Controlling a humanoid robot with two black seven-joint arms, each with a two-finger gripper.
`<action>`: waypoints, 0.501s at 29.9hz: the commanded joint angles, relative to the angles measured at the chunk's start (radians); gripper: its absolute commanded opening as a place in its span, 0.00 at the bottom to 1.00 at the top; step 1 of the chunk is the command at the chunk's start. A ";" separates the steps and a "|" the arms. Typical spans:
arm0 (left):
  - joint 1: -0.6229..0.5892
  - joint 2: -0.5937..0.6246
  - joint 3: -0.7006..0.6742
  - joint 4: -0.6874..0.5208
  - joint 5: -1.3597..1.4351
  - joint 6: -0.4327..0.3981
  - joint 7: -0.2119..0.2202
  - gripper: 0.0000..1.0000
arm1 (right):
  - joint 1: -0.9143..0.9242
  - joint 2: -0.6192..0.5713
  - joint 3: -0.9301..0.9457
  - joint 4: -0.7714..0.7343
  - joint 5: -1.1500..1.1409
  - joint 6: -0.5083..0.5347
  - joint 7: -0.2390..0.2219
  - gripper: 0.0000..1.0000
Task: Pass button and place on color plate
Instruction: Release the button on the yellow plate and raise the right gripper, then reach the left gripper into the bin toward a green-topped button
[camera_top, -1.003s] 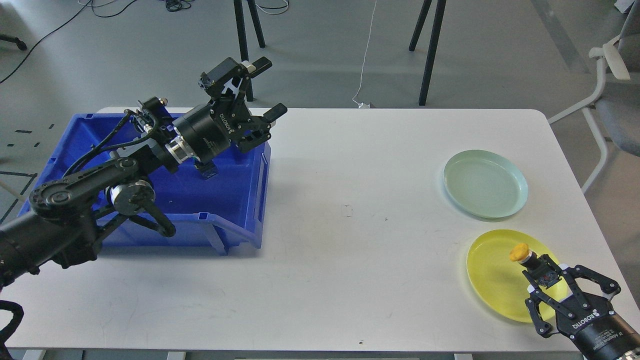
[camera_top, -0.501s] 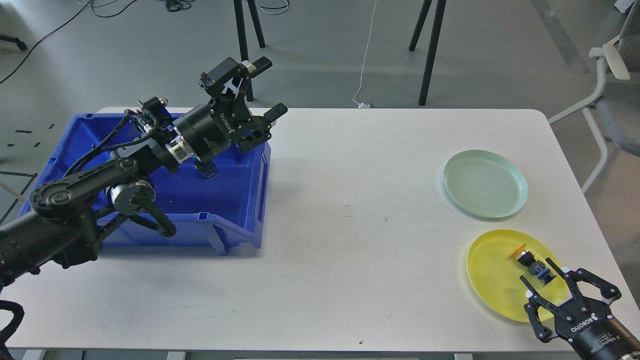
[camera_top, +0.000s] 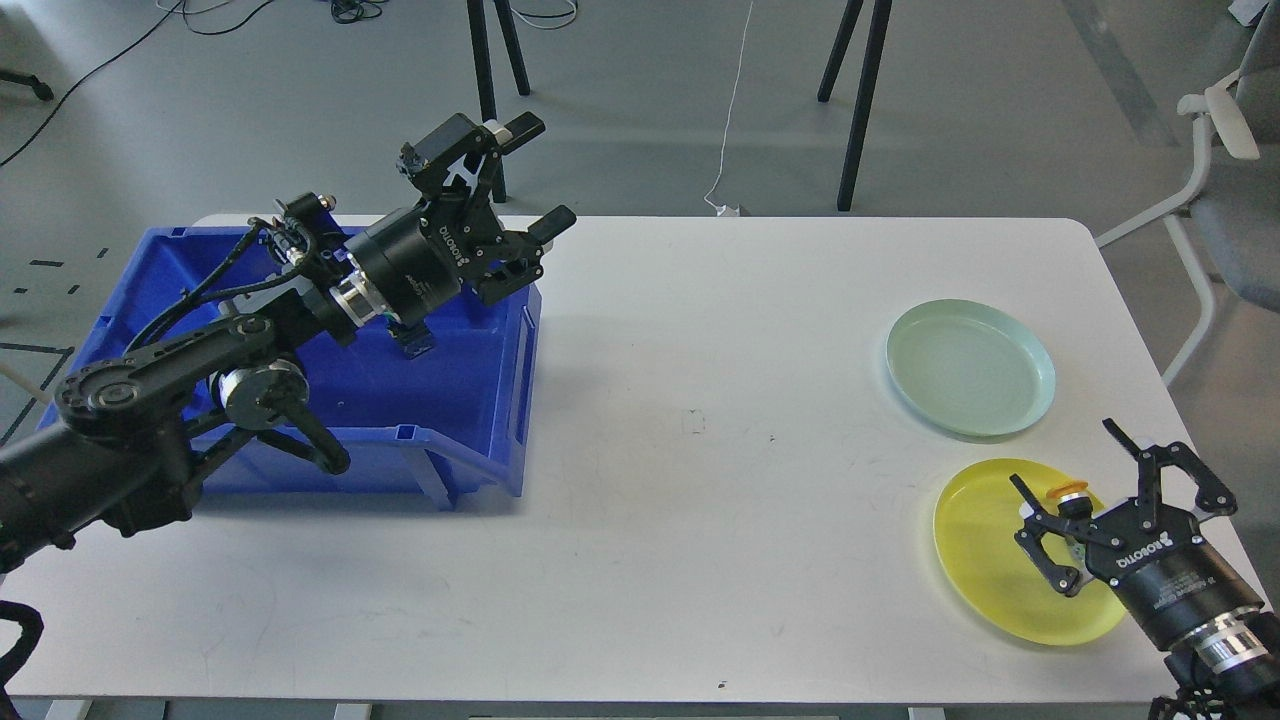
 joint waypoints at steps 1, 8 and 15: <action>-0.001 0.077 -0.009 -0.042 0.001 0.000 0.000 1.00 | 0.209 0.001 -0.011 -0.027 -0.010 0.000 0.000 0.98; -0.008 0.322 0.006 -0.111 0.028 0.000 0.000 1.00 | 0.558 0.037 -0.115 -0.153 -0.020 0.000 -0.002 0.98; -0.078 0.538 0.043 -0.138 0.316 0.000 0.000 1.00 | 0.685 0.102 -0.221 -0.243 -0.022 0.000 -0.002 0.98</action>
